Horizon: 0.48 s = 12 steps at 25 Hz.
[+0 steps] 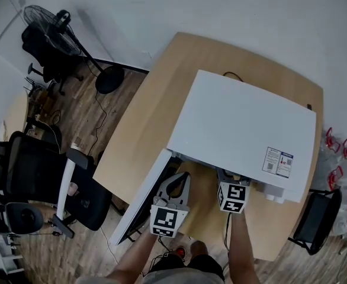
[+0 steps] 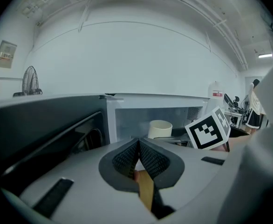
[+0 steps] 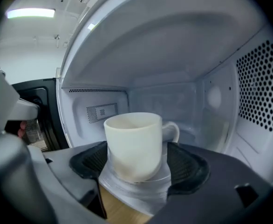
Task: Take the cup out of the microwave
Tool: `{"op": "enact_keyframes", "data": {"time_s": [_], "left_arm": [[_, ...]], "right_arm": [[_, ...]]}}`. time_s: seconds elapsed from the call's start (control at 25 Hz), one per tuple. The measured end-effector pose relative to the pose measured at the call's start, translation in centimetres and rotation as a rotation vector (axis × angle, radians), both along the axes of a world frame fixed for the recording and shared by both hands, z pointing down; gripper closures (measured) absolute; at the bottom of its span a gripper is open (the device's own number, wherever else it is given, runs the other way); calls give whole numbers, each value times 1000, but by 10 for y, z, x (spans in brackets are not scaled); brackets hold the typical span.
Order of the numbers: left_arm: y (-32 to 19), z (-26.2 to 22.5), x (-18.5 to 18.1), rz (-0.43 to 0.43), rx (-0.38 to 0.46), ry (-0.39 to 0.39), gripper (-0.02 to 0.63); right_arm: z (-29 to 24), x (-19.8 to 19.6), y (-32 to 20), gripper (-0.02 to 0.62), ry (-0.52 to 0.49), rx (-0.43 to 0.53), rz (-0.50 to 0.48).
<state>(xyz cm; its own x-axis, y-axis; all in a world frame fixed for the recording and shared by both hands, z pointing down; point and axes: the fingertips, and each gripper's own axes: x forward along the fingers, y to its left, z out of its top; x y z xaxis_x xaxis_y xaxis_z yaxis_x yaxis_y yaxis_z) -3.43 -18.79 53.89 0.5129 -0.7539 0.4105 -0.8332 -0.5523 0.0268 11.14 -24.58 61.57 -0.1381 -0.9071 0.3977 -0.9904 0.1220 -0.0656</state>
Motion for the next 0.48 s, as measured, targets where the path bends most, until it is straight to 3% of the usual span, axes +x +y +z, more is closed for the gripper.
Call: {"op": "enact_keyframes", "data": {"time_s": [0.48], "left_arm": [[-3,4,-3,-13,-5,0,583]], "right_arm": [[7,-3,-7,219,3,-18,-29]]}}
